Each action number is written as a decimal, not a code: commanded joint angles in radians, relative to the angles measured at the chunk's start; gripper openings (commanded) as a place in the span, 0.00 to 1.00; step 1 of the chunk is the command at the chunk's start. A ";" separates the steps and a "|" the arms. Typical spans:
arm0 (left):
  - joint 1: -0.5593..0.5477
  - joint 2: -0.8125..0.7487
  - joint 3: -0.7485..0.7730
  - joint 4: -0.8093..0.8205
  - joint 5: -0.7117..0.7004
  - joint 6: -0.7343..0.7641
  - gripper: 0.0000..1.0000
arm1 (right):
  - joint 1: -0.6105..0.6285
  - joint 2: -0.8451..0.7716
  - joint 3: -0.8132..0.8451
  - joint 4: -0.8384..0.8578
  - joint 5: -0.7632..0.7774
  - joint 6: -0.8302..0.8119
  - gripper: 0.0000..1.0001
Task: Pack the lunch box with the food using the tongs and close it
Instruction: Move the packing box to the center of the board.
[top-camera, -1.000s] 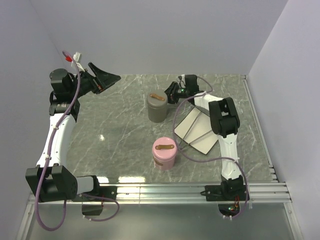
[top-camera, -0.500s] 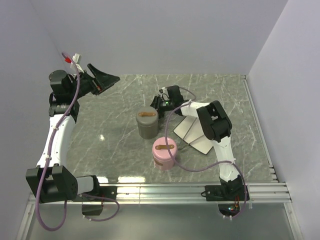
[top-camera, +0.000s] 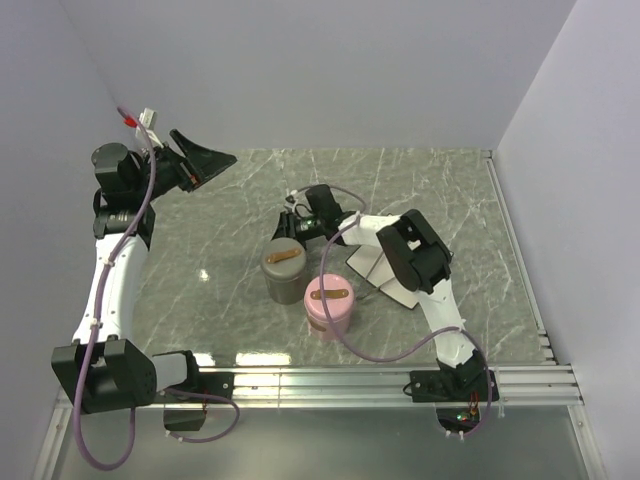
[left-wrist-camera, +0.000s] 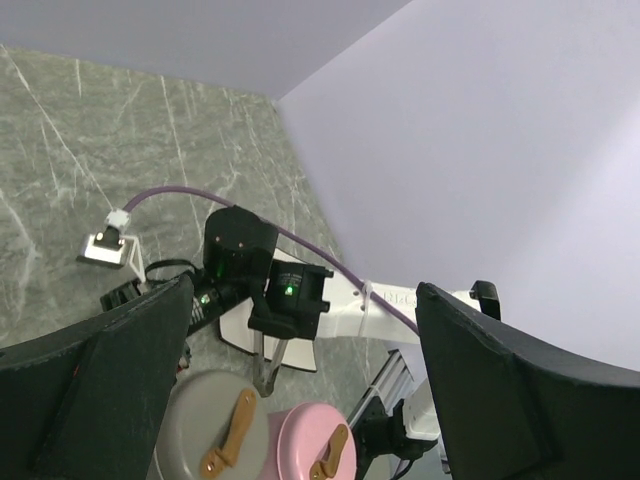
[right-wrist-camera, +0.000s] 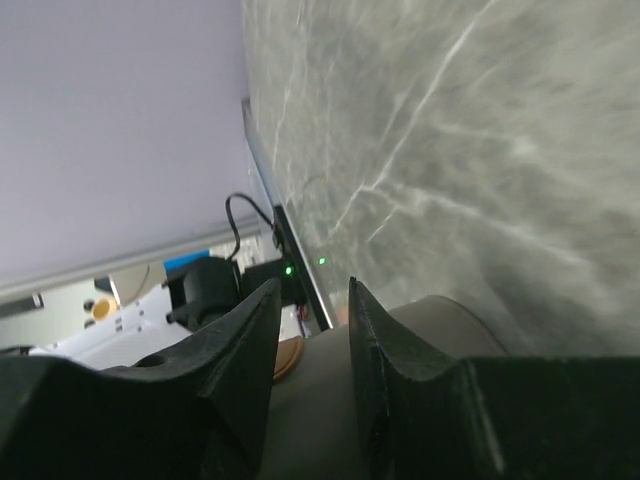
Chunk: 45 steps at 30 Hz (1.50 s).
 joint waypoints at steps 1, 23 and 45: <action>0.008 -0.031 -0.006 0.028 0.026 0.017 0.99 | 0.040 -0.029 0.004 0.001 -0.054 -0.027 0.41; 0.024 -0.047 -0.015 0.031 0.040 0.014 0.98 | 0.178 -0.003 -0.036 0.109 -0.149 0.052 0.40; 0.027 -0.050 -0.025 0.064 0.040 0.002 0.98 | -0.038 -0.117 -0.005 -0.396 -0.045 -0.399 0.41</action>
